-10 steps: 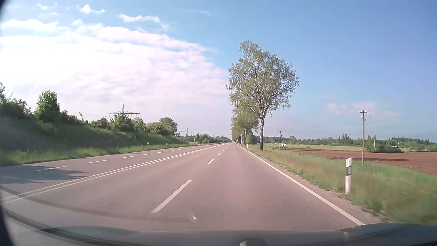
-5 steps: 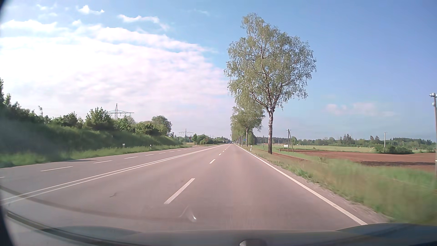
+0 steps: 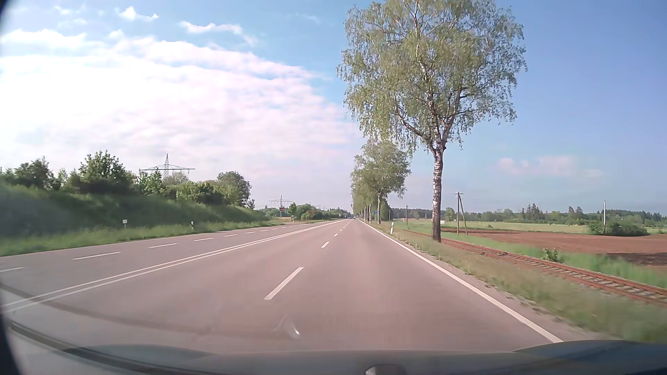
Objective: Follow the waypoints while adhering to traffic rules and regulations
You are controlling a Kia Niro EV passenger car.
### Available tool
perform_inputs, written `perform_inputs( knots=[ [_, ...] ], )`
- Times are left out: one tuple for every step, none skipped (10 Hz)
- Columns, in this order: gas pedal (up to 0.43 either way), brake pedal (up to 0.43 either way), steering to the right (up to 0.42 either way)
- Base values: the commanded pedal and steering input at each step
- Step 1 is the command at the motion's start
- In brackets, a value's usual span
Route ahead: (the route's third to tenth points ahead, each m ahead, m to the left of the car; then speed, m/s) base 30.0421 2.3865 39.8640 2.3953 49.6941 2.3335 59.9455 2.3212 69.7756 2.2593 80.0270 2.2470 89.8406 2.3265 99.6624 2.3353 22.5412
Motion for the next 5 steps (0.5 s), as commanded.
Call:
perform_inputs(
  knots=[
    [0.220, 0.000, 0.001],
    [0.220, 0.000, 0.001],
    [0.220, 0.000, 0.001],
    [0.220, 0.000, 0.001],
    [0.220, 0.000, 0.001]
  ],
)
